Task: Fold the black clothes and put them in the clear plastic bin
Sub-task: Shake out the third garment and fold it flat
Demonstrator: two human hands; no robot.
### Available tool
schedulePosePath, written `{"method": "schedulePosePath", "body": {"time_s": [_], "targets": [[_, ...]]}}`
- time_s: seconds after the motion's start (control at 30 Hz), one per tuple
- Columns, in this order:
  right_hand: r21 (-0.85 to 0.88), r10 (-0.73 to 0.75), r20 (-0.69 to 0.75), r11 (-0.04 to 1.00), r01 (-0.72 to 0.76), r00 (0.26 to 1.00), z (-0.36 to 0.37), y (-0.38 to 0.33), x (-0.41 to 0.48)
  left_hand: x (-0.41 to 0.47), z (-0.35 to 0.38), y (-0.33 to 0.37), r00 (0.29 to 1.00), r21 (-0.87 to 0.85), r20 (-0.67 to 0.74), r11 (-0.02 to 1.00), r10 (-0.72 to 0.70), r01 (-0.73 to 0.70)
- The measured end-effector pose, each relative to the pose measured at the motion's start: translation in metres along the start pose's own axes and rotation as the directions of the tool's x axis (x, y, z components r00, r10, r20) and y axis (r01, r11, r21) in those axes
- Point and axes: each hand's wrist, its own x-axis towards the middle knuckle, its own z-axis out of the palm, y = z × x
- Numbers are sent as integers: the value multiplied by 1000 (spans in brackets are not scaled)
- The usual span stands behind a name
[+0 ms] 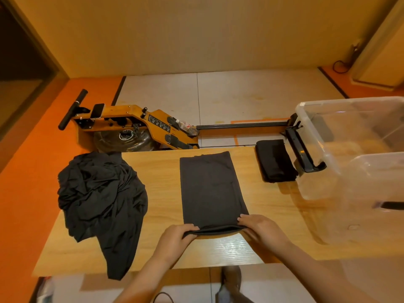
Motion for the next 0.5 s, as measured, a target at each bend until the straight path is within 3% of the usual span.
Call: {"method": "schedulePosePath", "body": {"time_s": [0.17,0.33,0.5], "targets": [[15,12,-39,1000,-12,999,4,-6,-27,-21,-1,4,996,100,81,994,46,-54],[270,159,-45,952,-141,986,-7,-12,-35,-27,-8,13,999,-50,36,999,12,-11],[554,220,-67,820,-147,973,-34,-17,-10,-9,-26,16,999,-98,-36,995,-17,13]]}}
